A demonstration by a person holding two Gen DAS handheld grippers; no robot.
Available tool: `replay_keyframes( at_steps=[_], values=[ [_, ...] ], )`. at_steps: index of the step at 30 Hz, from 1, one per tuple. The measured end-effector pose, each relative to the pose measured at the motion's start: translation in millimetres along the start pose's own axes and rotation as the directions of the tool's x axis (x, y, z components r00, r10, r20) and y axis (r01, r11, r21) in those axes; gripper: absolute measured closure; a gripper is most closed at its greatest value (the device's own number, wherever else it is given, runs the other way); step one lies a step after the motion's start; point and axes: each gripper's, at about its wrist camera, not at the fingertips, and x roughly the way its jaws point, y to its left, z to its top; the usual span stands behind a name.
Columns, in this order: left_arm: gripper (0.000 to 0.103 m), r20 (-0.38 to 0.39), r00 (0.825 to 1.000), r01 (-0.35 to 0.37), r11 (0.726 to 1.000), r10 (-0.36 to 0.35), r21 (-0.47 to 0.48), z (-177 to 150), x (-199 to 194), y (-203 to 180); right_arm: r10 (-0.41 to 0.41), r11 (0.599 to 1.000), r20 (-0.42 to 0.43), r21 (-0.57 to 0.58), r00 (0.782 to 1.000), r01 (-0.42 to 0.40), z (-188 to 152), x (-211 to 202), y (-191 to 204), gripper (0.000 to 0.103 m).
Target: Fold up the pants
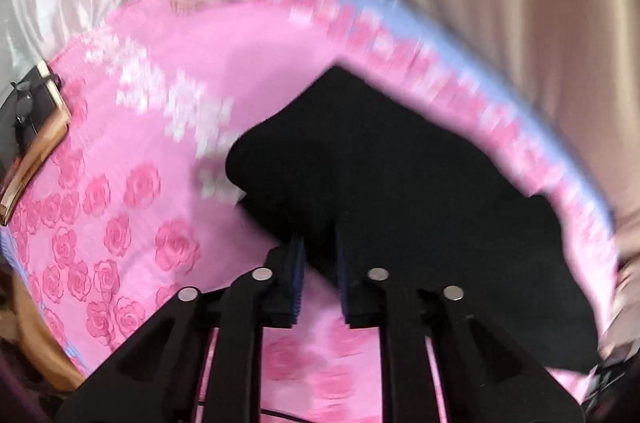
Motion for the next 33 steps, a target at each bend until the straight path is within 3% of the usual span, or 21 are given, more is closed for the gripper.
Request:
replay_keyframes(
  at_steps=[1,3,5,7,9,11,13,15,17,18,20,23,24,26,28,30,33],
  values=[
    [0.085,-0.012,1.000,-0.017,1.000,0.017,0.016,-5.9,5.0,-2.3,-0.005,1.000,-0.012,0.024,1.000,0.006,-1.4,2.4,-7.5,0.020],
    [0.078,0.047,0.995,-0.085,0.995,0.083,0.051,-18.5,-5.9,-13.0,-0.009,0.996,-0.024,0.093,1.000,0.011,-2.9,-0.4,-27.0,0.020],
    [0.041,0.134,0.976,-0.181,0.982,0.172,0.061,-28.5,-27.8,-22.7,0.006,0.988,-0.016,0.156,1.000,-0.003,-3.8,-6.8,-45.5,0.020],
    [0.025,0.247,0.944,-0.241,0.968,0.218,0.067,-37.6,-56.7,-36.9,0.014,0.982,-0.022,0.187,1.000,-0.010,-1.9,-6.0,-58.9,0.020],
    [0.025,0.301,0.924,-0.267,0.961,0.234,0.073,-43.3,-75.6,-49.7,-0.019,0.980,-0.039,0.195,0.999,0.027,3.6,0.8,-69.4,0.020],
    [0.025,0.324,0.921,-0.256,0.963,0.215,0.087,-46.9,-85.0,-64.1,0.043,0.970,-0.049,0.239,0.998,-0.031,12.7,11.0,-81.0,0.020],
    [0.023,0.314,0.937,-0.201,0.972,0.153,0.124,-59.1,-88.5,-85.2,0.149,0.947,-0.053,0.296,0.987,-0.127,22.6,26.1,-89.0,0.020],
    [0.021,0.288,0.953,-0.147,0.975,0.094,0.168,-73.0,-85.7,-106.6,0.199,0.932,-0.066,0.322,0.978,-0.168,31.7,42.4,-89.4,0.024],
    [0.020,0.268,0.962,-0.111,0.967,0.047,0.229,-87.6,-76.6,-134.6,0.192,0.944,-0.125,0.294,0.973,-0.148,46.5,67.9,-83.0,0.096],
    [0.020,0.268,0.963,-0.111,0.963,0.042,0.247,-92.1,-72.7,-146.8,0.193,0.943,-0.135,0.298,0.972,-0.146,52.2,71.7,-82.2,0.098],
    [0.020,0.269,0.962,-0.121,0.953,0.044,0.276,-102.5,-69.2,-163.7,0.201,0.942,-0.027,0.278,0.979,-0.186,71.9,46.2,-76.8,0.098],
    [0.015,0.278,0.960,-0.108,0.940,0.015,0.323,-116.9,-69.1,-184.2,0.188,0.963,0.133,0.171,0.973,-0.209,84.8,-8.8,-66.5,0.099],
    [0.014,0.278,0.961,-0.104,0.934,0.005,0.342,-121.9,-67.1,-190.6,0.148,0.974,0.120,0.155,0.982,-0.166,77.6,-9.6,-70.3,0.098],
    [0.013,0.257,0.966,-0.095,0.926,-0.002,0.364,-128.8,-58.7,-198.6,0.057,0.986,-0.034,0.161,0.998,-0.051,54.8,26.3,-87.8,0.072],
    [0.013,0.217,0.976,-0.085,0.921,0.001,0.379,-132.6,-44.2,-206.3,-0.040,0.972,-0.186,0.221,0.982,0.081,24.1,58.7,-113.6,0.069],
    [0.013,0.190,0.982,-0.085,0.923,0.013,0.376,-132.6,-34.5,-205.6,0.009,0.957,-0.105,0.289,0.994,0.022,12.4,41.5,-125.9,0.072],
    [0.013,0.182,0.983,-0.100,0.935,0.039,0.339,-126.1,-25.8,-194.5,-0.035,0.963,-0.053,0.265,0.998,0.048,20.5,14.9,-115.0,0.064]
  ],
)
